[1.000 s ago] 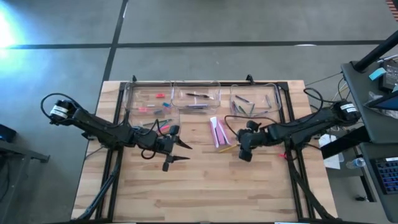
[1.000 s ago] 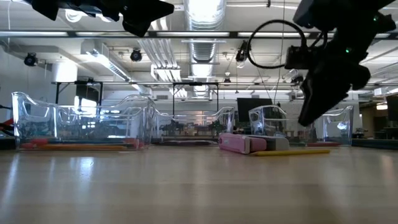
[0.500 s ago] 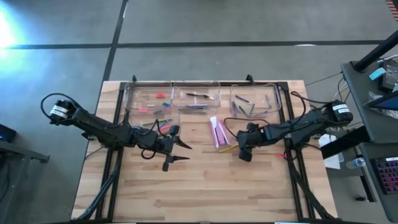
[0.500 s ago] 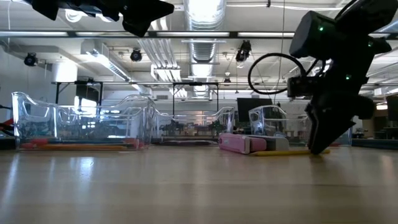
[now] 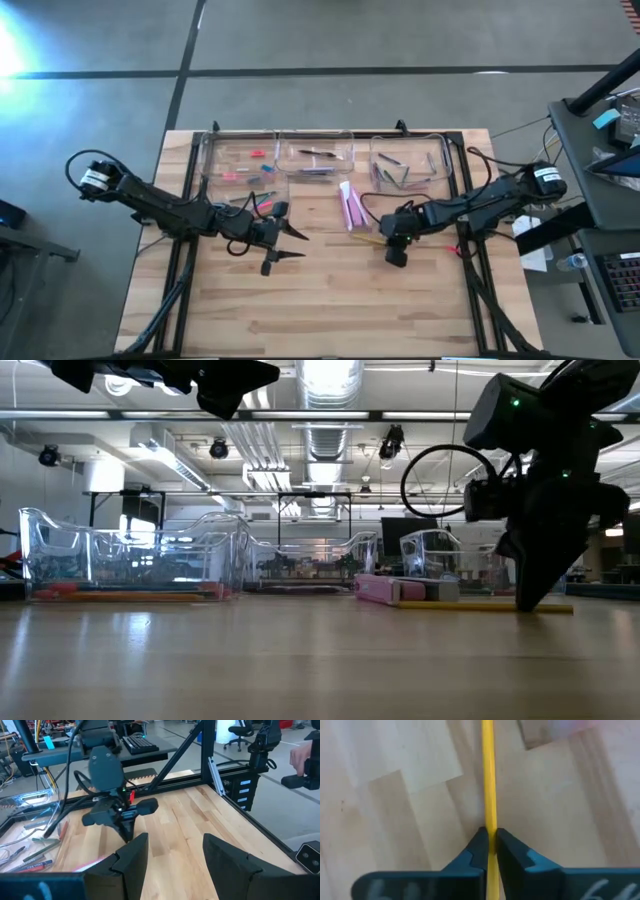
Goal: Sort crayons/erasers/pens/pencils in bins
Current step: Put the yellow pencil into the bottom left transparent bin
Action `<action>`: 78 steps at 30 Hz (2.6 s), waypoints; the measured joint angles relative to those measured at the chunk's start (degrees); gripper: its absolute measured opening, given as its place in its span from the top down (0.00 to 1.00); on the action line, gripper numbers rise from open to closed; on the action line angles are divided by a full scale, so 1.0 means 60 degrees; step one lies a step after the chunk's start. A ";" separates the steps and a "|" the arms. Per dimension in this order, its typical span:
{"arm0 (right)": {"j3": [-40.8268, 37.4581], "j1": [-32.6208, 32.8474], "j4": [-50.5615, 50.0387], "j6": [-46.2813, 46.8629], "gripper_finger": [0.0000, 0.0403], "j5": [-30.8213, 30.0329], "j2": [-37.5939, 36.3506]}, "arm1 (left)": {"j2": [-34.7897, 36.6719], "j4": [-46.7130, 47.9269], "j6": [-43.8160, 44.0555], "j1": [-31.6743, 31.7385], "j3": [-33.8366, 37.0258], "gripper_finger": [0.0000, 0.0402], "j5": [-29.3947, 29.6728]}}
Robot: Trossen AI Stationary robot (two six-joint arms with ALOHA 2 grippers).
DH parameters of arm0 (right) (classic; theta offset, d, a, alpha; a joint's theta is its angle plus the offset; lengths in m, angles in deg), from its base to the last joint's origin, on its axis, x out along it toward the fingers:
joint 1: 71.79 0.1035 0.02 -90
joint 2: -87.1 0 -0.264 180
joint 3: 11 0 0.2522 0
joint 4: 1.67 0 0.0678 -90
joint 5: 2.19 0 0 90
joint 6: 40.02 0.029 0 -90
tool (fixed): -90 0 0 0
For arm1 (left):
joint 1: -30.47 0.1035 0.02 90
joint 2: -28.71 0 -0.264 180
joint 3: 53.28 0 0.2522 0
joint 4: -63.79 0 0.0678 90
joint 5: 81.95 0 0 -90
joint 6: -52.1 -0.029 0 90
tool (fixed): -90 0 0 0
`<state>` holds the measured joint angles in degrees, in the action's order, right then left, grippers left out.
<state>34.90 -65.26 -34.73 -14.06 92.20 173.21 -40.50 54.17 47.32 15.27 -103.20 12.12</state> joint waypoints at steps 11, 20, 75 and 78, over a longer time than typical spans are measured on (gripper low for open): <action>-0.0073 0.1344 0.0491 0.0559 0.97 0.0144 -0.0880 | 0.0000 0.0074 0.0028 -0.0015 0.0013 0.56 0.0009; -0.0082 0.1637 0.0917 0.0698 0.97 -0.0544 -0.2488 | -0.0212 0.0076 0.0488 -0.0040 0.0244 0.56 -0.0317; -0.0062 0.1621 0.2624 0.0134 0.97 -0.0751 -0.2755 | -0.6033 -0.1424 -0.0346 0.1031 -0.2663 0.84 0.0120; -0.0062 0.1621 0.2630 0.0056 0.97 -0.0762 -0.2755 | -0.6033 -0.1428 -0.0530 0.1030 -0.2663 0.95 0.0050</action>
<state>34.53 -55.53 -18.95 -13.73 87.63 156.68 -76.70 45.60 44.14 21.45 -119.18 12.41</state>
